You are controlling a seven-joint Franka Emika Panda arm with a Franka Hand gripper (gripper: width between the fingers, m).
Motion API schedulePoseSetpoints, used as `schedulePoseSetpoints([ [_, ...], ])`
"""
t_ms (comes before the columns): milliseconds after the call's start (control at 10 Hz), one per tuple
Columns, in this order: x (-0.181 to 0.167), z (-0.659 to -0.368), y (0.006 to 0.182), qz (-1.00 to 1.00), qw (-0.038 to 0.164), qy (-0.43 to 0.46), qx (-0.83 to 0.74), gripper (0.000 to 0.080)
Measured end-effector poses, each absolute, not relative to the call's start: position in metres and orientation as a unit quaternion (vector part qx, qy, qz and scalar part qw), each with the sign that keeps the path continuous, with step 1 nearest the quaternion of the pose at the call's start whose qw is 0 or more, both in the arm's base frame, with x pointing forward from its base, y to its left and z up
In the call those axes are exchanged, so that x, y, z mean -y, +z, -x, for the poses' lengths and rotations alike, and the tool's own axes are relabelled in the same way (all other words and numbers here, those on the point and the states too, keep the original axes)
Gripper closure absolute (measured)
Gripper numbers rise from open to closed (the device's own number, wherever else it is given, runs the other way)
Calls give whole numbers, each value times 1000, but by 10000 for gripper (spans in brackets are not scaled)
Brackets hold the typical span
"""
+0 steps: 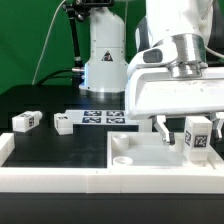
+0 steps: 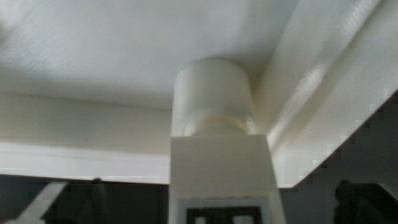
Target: Assemble one leg
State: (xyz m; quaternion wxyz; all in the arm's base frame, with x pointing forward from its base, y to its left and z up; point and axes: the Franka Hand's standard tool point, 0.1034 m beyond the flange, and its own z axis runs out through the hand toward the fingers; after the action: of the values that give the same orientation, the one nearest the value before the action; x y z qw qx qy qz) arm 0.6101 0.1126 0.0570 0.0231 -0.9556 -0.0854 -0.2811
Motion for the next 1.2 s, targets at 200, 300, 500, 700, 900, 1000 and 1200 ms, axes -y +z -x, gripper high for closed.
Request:
schedulePoseSetpoints([
  [200,-113,-610,57,957,24,-276,85,151],
  [300,-115,-612,68,959,27,-268,86,151],
  [500,-116,-617,87,965,32,-245,87,151],
  [700,-116,-623,94,968,35,-231,86,151],
  [900,-121,-615,84,983,44,-155,90,151],
  [1000,-120,-616,81,990,48,-101,90,151],
  [1200,-114,-622,77,994,54,-19,89,151],
])
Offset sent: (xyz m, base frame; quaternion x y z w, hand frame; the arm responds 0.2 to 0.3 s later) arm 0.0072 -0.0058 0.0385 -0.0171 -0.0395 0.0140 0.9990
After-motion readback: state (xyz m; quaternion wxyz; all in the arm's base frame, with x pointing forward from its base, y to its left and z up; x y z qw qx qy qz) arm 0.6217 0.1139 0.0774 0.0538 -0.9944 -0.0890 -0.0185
